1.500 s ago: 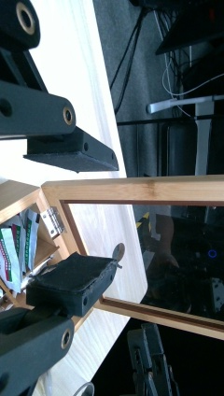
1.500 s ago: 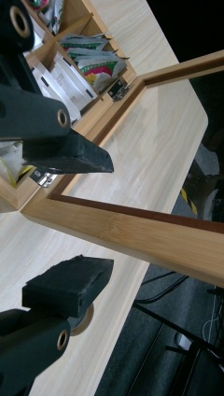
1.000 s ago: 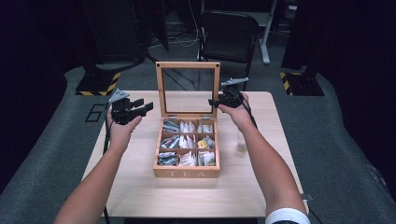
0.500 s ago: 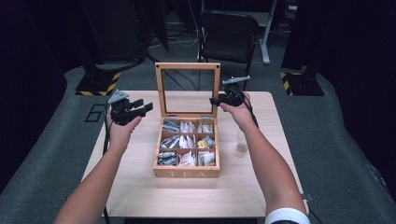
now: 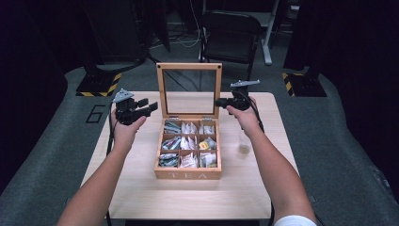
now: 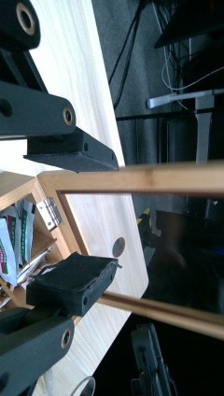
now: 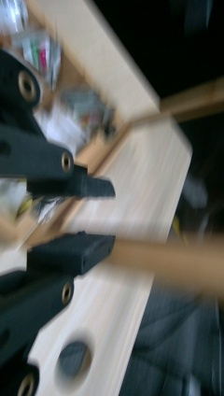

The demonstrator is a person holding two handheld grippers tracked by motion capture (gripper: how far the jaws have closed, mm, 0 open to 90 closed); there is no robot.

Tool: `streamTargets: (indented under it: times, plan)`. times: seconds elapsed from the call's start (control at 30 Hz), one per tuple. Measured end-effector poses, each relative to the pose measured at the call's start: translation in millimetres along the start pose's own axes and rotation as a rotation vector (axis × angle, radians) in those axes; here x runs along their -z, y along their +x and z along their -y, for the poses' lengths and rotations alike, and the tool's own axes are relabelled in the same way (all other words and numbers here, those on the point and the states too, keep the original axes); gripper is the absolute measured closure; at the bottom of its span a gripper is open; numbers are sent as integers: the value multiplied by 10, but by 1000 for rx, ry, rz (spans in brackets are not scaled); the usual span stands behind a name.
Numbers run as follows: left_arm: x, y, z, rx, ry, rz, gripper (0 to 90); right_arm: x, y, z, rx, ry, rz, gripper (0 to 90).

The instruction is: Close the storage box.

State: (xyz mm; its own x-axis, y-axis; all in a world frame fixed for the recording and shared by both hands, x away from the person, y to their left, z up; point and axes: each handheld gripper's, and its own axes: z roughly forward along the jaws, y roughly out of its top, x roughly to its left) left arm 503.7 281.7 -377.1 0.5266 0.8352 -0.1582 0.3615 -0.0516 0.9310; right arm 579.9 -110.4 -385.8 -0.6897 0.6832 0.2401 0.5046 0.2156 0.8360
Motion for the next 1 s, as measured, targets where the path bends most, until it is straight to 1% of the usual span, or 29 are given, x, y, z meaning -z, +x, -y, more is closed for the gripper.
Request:
streamTargets:
  times: [0.03, 0.07, 0.1, 0.13, 0.23, 0.27, 0.3, 0.33, 0.37, 0.4, 0.43, 0.47, 0.5, 0.53, 0.57, 0.6, 0.67, 0.73, 0.77, 0.8, 0.83, 0.87, 0.97, 1.0]
  plan:
    - [-2, -2, 0, 1, 1, 1, 464, -17, 38, -24, 48, 5, 56, 666]
    - [-5, -3, 0, 1, 2, 1, 464, -32, 60, -41, 51, 14, 85, 660]
    - [-2, -4, 1, 0, 2, 1, 465, -47, 66, -65, 49, 21, 88, 660]
    - [1, 0, 3, -1, 2, 4, 465, -56, 76, -74, 45, 12, 90, 658]
    - [7, 26, 11, 3, 4, 0, 465, -94, 81, -75, 47, 39, 135, 624]
    - [10, 33, 15, 7, 1, -1, 464, -102, 82, -69, 39, 49, 151, 622]
    - [16, 35, 18, 17, 2, -1, 465, -104, 75, -67, 33, 55, 157, 620]
    - [23, 40, 20, 15, 2, -3, 464, -103, 69, -67, 32, 53, 164, 615]
    - [29, 46, 22, 14, 1, -3, 465, -100, 62, -70, 31, 54, 170, 635]
    - [35, 48, 24, 18, 1, -5, 465, -94, 50, -77, 25, 48, 156, 633]
    - [40, 49, 27, 22, 1, -5, 464, -92, 50, -82, 24, 44, 163, 629]
    - [46, 59, 27, 15, 1, -8, 464, -88, 51, -90, 37, 53, 183, 631]
    - [51, 60, 28, 20, 2, -10, 465, -81, 43, -97, 45, 53, 190, 636]
    - [55, 73, 26, 8, 3, -11, 464, -77, 36, -99, 41, 53, 185, 638]
    - [57, 74, 26, 10, 0, -13, 465, -69, 34, -102, 38, 54, 196, 618]
    - [61, 76, 25, 10, 0, -11, 465, -62, 31, -104, 47, 51, 219, 619]
    - [63, 77, 25, 10, 1, -13, 465, -42, -4, -102, 41, 49, 220, 616]
    - [69, 78, 26, 13, 2, -13, 464, -44, -35, -101, 28, 51, 230, 581]
    - [73, 82, 27, 9, 3, -11, 464, -52, -52, -108, 32, 48, 229, 549]
    - [77, 85, 27, 7, 4, -13, 465, -68, -64, -118, 24, 37, 217, 519]
    - [84, 97, 26, 6, 6, -11, 464, -83, -79, -124, 32, 26, 204, 499]
    - [87, 106, 28, 10, 3, -15, 464, -112, -79, -136, 16, 23, 182, 493]
    - [105, 142, 33, 16, 7, -15, 465, -173, -46, -157, 50, 0, 170, 492]
    - [107, 141, 40, 21, 3, -18, 464, -188, -39, -161, 59, -4, 166, 477]
